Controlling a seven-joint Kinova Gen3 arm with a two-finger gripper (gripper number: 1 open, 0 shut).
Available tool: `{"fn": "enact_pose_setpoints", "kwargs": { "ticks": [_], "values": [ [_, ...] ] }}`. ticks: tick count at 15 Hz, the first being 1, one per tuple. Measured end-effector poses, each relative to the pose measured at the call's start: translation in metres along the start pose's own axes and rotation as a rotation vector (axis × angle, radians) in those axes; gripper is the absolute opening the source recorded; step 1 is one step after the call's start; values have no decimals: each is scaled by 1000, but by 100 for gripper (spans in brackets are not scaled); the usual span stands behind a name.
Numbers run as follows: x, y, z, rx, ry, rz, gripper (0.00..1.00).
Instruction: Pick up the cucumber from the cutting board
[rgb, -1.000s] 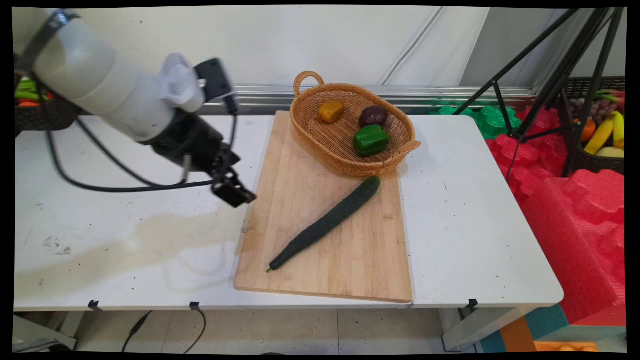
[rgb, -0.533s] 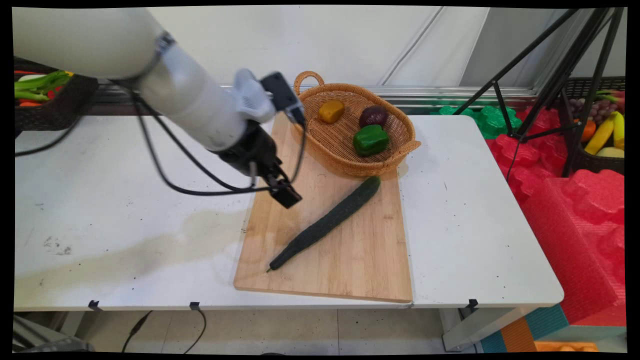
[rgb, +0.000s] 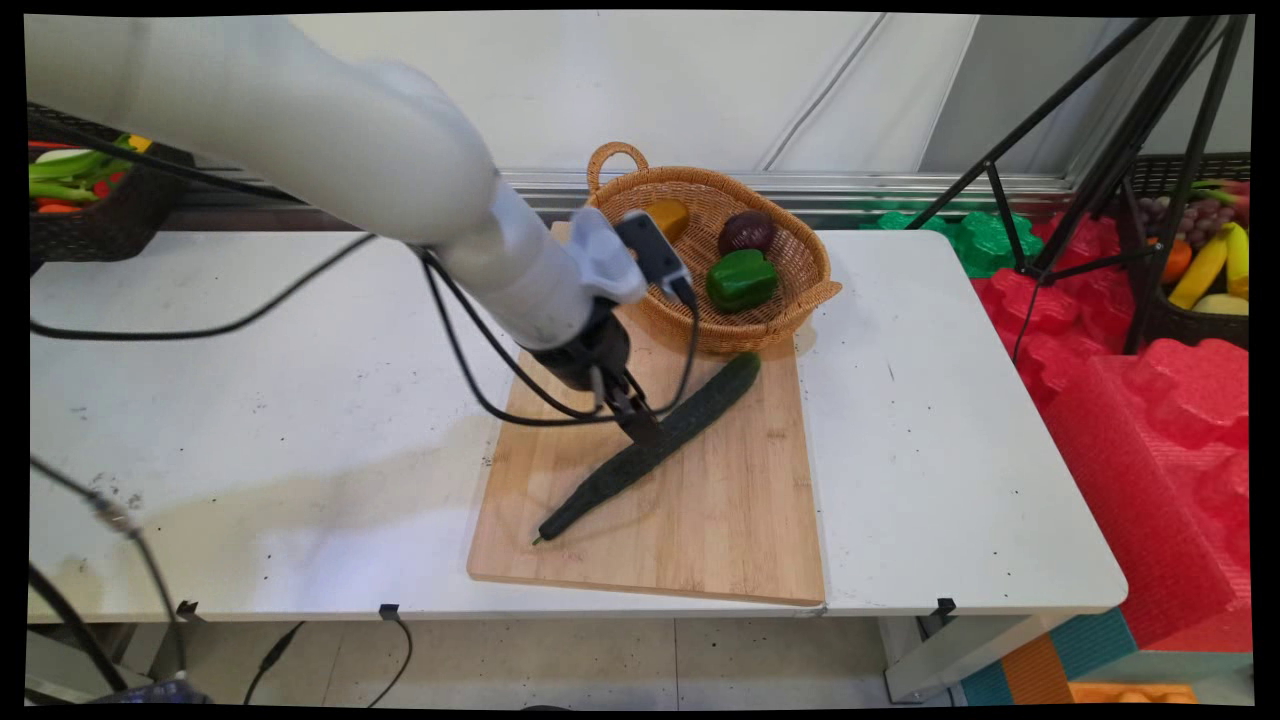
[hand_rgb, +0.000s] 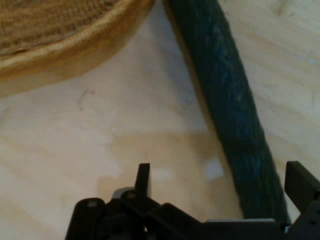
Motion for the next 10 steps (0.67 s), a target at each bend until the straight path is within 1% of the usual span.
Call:
{"fn": "enact_pose_setpoints", "kwargs": {
  "ticks": [5, 10],
  "values": [
    [13, 11, 44, -35, 13, 1, 100],
    [17, 19, 68, -36, 32, -10, 100]
  ]
}}
